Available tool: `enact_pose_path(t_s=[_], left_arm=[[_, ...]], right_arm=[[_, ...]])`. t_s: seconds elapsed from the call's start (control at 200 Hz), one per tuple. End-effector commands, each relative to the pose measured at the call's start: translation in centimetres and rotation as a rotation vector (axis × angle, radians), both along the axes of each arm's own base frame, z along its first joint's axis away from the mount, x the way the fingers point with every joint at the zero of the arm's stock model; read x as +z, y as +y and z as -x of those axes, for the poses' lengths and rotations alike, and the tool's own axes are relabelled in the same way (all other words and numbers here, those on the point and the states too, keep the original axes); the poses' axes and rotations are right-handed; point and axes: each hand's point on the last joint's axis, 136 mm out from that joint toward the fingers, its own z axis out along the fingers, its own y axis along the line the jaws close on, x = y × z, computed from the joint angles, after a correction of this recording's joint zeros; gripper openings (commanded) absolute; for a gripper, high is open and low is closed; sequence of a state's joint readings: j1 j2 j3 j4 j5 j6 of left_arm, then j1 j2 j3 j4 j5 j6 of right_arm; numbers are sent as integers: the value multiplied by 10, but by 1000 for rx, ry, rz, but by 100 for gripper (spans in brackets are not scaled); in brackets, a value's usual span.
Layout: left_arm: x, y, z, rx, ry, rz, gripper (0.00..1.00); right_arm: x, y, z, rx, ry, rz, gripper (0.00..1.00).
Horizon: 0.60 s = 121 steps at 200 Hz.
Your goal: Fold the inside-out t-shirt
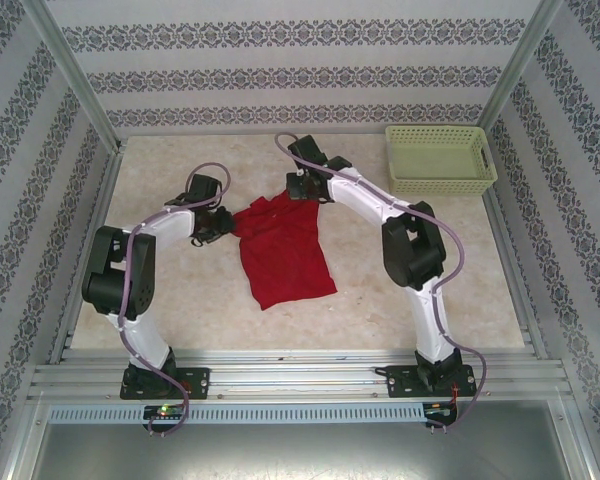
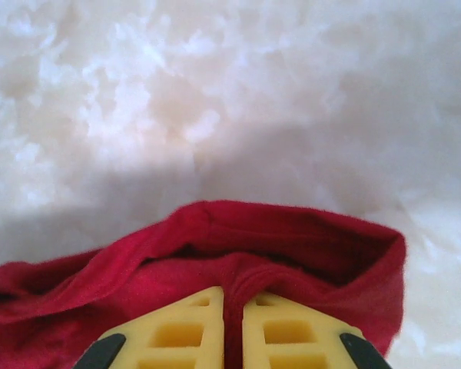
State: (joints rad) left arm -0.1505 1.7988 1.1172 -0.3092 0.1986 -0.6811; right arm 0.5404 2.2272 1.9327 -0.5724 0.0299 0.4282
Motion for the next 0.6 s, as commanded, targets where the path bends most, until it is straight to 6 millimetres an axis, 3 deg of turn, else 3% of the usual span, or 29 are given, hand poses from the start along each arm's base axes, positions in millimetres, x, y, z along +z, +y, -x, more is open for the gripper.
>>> enact_pose_path(t_s=[0.0,0.12,0.215,0.38,0.505,0.6], left_arm=[[10,8,-10,-9,2,-9,36],[19,14,-12,-29,-18,-46,48],[39,11,-10,-78,-88,-63,54],[72,-5,8,-195,-219,-112,63],[72,-15,15,-227,-240,-95,66],[61,-18,9,-237,-216,-93,67]], right_arm=[[-2,-9,-17,-3,-5,52,13],[-8,-12,-33,-13,-3,61,23],[-4,-18,-40,-21,-4,64,28],[12,-22,-35,9,-19,42,43],[15,-22,-21,25,-14,15,51],[4,-21,-11,26,9,-10,58]])
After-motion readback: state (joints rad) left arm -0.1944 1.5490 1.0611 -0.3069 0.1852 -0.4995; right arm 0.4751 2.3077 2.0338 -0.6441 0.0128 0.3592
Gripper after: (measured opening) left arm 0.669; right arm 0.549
